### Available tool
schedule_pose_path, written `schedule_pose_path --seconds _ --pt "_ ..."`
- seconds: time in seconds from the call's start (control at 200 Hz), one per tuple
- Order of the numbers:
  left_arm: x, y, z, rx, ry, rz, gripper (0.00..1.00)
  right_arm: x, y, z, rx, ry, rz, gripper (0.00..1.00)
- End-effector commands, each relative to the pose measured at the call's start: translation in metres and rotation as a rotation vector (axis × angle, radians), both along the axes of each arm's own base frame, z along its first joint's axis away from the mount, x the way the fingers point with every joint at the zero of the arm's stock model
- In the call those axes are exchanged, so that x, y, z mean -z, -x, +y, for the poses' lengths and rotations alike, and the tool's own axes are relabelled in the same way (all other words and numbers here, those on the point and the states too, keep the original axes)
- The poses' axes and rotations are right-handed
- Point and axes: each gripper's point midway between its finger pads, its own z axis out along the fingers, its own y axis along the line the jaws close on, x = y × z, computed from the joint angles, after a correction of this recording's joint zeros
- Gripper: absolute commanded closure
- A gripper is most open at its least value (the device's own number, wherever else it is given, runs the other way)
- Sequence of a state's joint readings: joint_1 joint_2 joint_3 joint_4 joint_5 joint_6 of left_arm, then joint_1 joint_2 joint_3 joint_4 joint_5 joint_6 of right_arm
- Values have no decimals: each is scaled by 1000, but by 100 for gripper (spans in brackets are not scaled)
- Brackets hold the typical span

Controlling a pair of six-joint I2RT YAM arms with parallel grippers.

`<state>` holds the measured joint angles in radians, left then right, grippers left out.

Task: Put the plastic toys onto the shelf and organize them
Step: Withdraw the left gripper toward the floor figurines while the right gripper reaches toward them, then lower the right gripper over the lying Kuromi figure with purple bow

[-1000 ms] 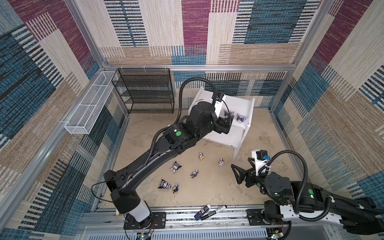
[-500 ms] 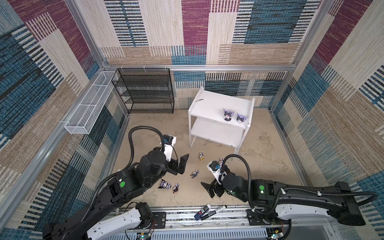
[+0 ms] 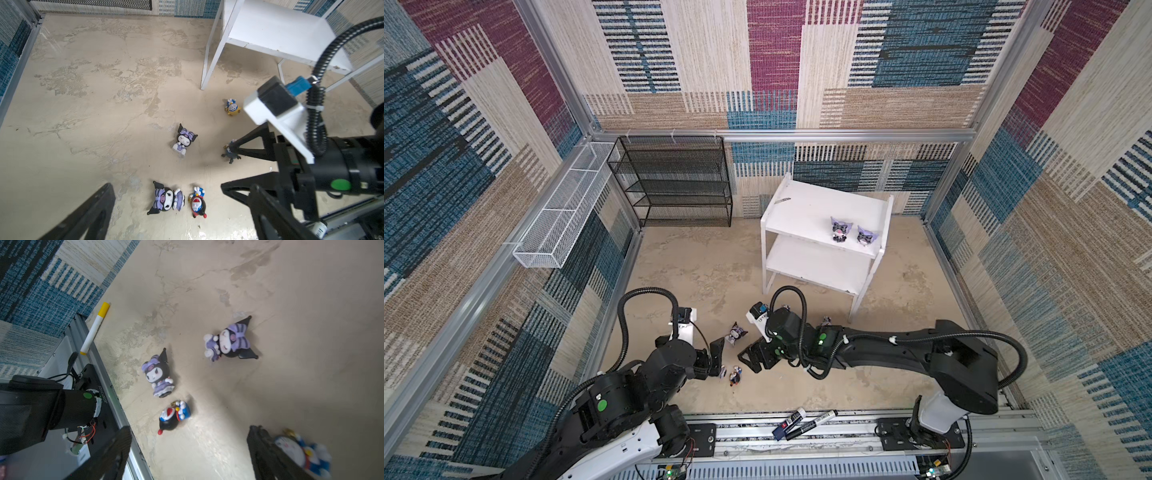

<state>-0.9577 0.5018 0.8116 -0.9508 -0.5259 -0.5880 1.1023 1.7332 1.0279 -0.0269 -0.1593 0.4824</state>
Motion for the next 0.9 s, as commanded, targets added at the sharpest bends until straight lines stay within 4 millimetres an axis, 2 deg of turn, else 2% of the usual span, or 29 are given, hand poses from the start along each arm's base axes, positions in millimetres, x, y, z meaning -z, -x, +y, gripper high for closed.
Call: schedule_pose_path --seconds 0.0,0.336,0.446,0.606,0.706,0.892 --pt "-3 -1 6 -38 -8 1 1 11 -2 20 -17 -35 96 12" --pt "-28 10 24 -34 39 -57 1 46 -41 43 0 -8 137 9" --pt "-30 10 23 -17 38 -71 1 44 -59 55 -21 -11 93 9" --pt "-27 7 20 -23 5 -53 1 41 -75 77 -64 23 38 8" --pt "-26 5 22 -37 -18 -49 1 42 -79 75 -49 34 23 8" --pt "-28 4 17 -12 7 -79 1 54 -72 49 -39 89 -12 8"
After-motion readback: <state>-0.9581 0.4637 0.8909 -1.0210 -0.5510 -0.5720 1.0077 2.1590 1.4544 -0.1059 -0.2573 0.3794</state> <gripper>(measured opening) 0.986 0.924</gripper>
